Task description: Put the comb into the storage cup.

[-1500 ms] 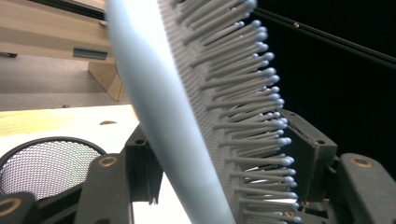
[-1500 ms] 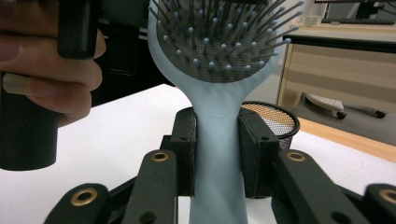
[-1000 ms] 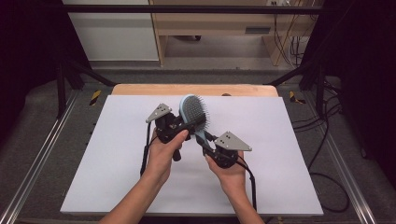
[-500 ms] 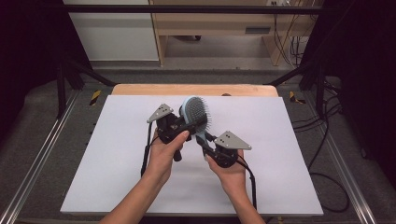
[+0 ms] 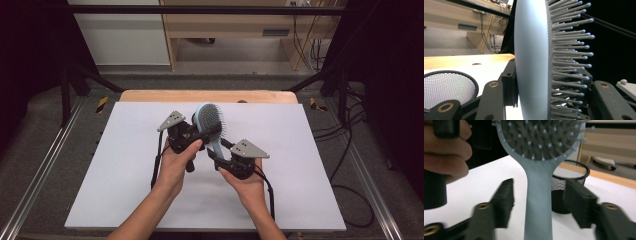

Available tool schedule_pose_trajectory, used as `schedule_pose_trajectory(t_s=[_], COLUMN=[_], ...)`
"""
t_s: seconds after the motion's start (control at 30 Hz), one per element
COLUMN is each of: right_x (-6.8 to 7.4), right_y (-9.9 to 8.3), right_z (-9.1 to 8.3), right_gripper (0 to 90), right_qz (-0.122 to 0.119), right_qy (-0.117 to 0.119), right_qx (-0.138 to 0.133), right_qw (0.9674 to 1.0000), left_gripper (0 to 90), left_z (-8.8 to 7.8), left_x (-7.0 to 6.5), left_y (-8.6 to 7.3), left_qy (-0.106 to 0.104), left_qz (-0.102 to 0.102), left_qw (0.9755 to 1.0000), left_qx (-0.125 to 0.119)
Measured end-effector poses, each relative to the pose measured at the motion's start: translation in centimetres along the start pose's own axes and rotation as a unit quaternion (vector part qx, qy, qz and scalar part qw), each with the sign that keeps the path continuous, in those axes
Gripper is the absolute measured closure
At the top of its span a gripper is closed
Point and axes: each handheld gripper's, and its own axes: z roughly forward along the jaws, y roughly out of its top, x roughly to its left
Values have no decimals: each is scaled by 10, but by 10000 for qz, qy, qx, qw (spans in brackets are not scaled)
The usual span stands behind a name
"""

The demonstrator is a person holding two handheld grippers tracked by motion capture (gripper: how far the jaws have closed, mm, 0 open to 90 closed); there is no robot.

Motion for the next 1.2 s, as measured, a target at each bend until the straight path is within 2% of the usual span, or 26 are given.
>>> schedule_pose_trajectory(t_s=[0.1, 0.3, 0.47, 0.57, 0.7, 0.8, 0.87, 1.0, 1.1, 1.2], right_x=[-2, -1, -2, -5, -16, -29, -37, -47, -54, -63], right_y=[-1, -1, 0, 0, -6, -12, -16, -25, -33, -45], right_z=[1, -2, -11, -20, -32, -39, -46, -58, -67, -76], right_gripper=[237, 132, 65, 57, 58, 64, 71, 57, 59, 59], right_qz=[32, -173, -126, -126, -84, -46, 25, -45, -1, 182], right_qy=[-8, -43, 38, 35, 19, -191, -317, -706, -729, -863], right_qx=[151, 384, 536, 580, 571, 710, 686, 632, 813, 696], right_qw=[9999, 9991, 9985, 9982, 9983, 9973, 9971, 9955, 9940, 9937], left_gripper=[502, 501, 501, 501, 500, 500, 500, 501, 500, 500], left_z=[-1, -5, -8, -8, -9, -7, -7, -6, -3, -1], left_x=[1, 2, 2, 3, 4, 5, 5, 6, 6, 6], left_y=[1, 6, 12, 16, 21, 25, 28, 34, 40, 46], left_qy=[38, 117, 191, 207, 230, 207, 214, 219, 235, 258], left_qz=[47, 209, 305, 350, 359, 403, 450, 454, 527, 595], left_qw=[10000, 9995, 9988, 9984, 9979, 9977, 9975, 9971, 9967, 9964], left_qx=[-45, -197, -318, -399, -484, -502, -508, -563, -566, -539])
